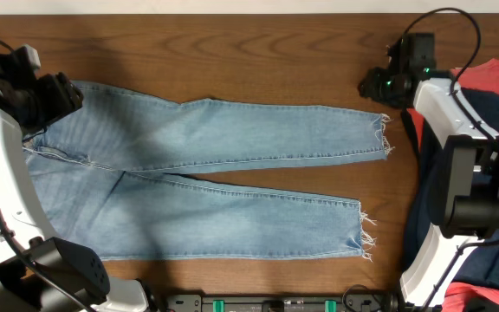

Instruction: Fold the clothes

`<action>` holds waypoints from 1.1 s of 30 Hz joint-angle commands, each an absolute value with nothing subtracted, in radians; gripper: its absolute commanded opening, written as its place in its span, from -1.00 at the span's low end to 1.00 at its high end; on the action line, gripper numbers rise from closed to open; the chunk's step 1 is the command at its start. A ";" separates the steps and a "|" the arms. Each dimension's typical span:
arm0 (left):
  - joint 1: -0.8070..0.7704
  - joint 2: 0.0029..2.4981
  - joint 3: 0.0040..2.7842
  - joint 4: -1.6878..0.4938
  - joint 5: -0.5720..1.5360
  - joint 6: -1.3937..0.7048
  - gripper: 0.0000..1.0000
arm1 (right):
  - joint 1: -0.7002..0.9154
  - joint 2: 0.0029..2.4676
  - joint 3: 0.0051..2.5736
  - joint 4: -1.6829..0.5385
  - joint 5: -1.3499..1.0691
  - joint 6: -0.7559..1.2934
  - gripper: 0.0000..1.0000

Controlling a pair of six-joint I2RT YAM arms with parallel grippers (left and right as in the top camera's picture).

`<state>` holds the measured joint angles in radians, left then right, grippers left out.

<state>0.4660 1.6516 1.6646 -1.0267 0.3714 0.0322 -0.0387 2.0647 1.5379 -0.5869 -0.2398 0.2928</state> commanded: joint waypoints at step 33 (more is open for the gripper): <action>0.471 2.279 1.645 -0.692 0.096 0.145 -0.88 | 0.218 1.826 1.621 -1.111 -0.361 0.170 0.26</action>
